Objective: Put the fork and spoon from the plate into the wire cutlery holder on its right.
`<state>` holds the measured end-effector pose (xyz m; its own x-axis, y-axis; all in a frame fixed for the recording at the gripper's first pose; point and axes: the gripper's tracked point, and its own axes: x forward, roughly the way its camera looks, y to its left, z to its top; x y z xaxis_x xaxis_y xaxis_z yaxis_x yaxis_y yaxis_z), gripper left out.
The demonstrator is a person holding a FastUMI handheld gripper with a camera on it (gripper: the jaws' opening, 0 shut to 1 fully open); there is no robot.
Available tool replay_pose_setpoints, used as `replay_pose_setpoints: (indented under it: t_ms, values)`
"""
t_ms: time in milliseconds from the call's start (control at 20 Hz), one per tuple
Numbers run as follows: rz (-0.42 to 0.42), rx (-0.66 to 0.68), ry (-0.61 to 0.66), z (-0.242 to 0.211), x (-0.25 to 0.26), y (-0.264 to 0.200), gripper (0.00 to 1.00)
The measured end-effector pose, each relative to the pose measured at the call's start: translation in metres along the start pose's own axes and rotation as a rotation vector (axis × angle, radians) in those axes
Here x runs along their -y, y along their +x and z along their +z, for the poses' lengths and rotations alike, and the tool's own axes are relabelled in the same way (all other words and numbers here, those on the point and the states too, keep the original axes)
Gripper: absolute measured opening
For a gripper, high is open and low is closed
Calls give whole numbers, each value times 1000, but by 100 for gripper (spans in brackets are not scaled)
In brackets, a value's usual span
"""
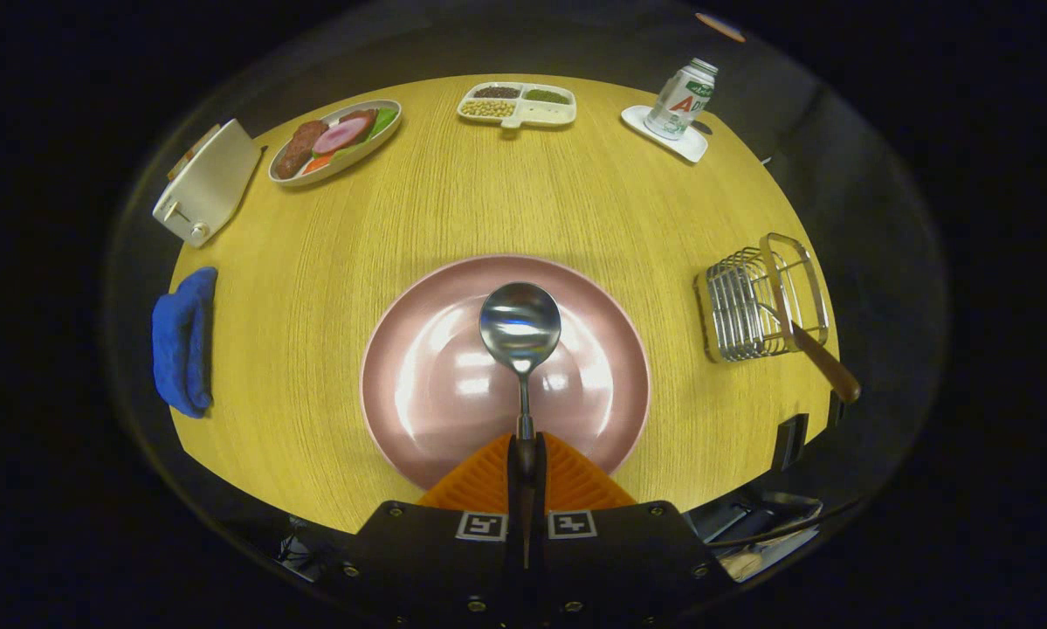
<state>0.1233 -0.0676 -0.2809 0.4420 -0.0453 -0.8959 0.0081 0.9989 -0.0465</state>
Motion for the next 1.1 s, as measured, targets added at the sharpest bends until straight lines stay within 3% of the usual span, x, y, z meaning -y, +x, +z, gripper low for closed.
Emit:
replay_pose_setpoints:
  t_ms: [450, 800, 1100]
  values:
    - [-147, 6, 132, 25, 84, -42, 3]
    - [-175, -8, 218, 30, 141, -44, 3]
    - [-188, -53, 220, 25, 168, -32, 3]
